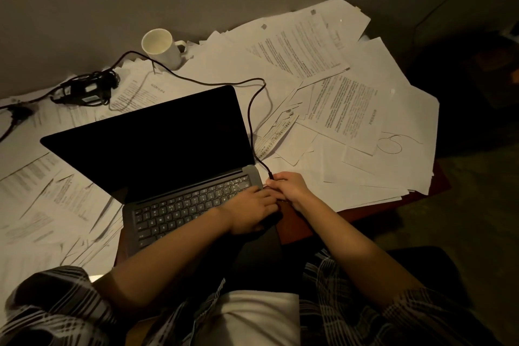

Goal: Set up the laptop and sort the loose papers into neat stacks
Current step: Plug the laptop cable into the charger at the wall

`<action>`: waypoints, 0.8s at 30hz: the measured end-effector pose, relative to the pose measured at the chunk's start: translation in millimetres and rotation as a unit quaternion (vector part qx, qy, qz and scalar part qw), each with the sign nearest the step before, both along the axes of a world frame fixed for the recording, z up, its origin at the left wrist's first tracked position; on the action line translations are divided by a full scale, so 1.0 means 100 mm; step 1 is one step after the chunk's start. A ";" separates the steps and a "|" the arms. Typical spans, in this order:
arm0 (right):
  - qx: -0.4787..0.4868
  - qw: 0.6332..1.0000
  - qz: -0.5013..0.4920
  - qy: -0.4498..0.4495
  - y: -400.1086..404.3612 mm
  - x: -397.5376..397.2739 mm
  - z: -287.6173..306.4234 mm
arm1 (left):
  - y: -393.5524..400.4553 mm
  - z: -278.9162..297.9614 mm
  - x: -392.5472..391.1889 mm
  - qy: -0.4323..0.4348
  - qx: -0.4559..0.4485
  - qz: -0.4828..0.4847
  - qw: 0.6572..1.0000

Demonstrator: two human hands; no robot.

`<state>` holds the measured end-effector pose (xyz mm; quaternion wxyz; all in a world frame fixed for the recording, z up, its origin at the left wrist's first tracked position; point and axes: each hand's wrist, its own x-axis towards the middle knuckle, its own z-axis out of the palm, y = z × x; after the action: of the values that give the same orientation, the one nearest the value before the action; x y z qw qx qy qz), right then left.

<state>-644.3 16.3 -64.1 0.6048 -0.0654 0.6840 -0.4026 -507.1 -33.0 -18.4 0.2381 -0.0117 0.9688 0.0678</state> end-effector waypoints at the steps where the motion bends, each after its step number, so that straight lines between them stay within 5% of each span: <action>1: 0.002 1.000 -0.014 -0.007 -0.01 0.01 -0.01 | -0.05 0.00 0.05 0.010 0.002 0.004 1.000; 24: 0.050 0.994 -0.101 0.014 0.03 0.21 -0.04 | -0.24 -0.21 0.43 0.062 -0.043 0.143 0.987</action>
<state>-623.7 19.5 -67.8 0.5540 0.0286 0.7150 -0.4256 -464.6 -57.5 -39.6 0.1649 -0.1559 0.9721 0.0598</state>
